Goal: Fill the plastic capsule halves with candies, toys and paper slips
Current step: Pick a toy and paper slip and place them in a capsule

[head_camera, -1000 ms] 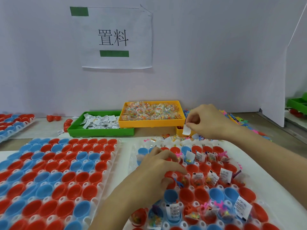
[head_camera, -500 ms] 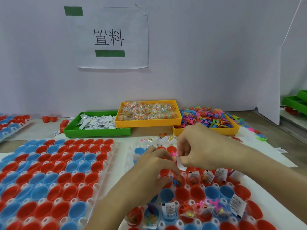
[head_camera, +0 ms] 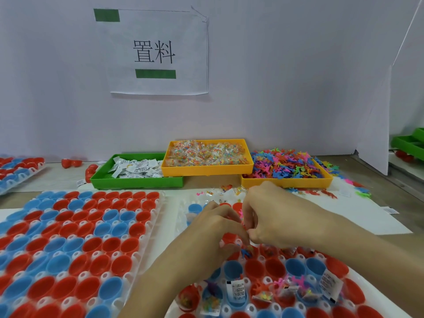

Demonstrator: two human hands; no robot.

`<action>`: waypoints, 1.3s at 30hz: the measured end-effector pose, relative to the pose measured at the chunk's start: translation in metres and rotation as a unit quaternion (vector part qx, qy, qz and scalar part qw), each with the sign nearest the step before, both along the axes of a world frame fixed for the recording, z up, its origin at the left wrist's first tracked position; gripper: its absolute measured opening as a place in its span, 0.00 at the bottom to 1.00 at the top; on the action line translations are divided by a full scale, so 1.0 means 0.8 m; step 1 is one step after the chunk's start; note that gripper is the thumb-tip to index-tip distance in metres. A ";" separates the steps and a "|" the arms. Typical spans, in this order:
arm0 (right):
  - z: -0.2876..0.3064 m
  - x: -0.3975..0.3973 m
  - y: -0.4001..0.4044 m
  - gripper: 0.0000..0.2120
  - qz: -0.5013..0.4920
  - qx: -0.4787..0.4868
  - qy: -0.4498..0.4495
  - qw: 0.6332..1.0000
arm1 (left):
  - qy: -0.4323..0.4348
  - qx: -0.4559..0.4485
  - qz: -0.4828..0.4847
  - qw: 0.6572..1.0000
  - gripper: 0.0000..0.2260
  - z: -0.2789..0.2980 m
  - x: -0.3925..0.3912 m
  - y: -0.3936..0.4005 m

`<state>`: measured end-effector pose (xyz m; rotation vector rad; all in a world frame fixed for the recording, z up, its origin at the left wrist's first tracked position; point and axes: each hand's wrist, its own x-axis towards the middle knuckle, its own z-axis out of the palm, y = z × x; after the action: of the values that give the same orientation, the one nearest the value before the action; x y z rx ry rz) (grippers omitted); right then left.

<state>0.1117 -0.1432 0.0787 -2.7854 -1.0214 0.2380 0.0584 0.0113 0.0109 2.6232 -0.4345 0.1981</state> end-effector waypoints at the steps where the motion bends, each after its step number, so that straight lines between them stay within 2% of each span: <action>1: -0.002 0.000 0.000 0.02 0.002 0.003 -0.001 1.000 | -0.001 -0.001 0.000 1.000 0.07 0.000 0.000 0.000; 10: 0.000 0.008 -0.005 0.01 -0.020 0.020 0.059 0.998 | -0.007 -0.006 0.000 1.000 0.06 -0.001 0.000 0.001; 17: -0.002 0.009 -0.004 0.04 -0.018 0.010 0.069 0.997 | -0.001 -0.012 0.003 1.000 0.07 0.000 0.000 0.000; 25: -0.009 0.006 -0.003 0.07 -0.010 -0.028 0.055 0.998 | -0.017 -0.041 -0.001 0.999 0.08 0.005 -0.001 0.003; 29: -0.008 0.005 -0.001 0.05 -0.007 -0.041 0.046 0.998 | -0.019 -0.027 0.018 0.999 0.05 0.007 0.000 0.008; 39: 0.002 -0.001 0.006 0.06 -0.012 -0.042 0.007 0.999 | 0.000 0.005 0.019 1.000 0.06 0.009 -0.002 0.011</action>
<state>0.1111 -0.1388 0.0803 -2.8641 -0.9956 0.3046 0.0571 0.0200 0.0182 2.6430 -0.3866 0.2095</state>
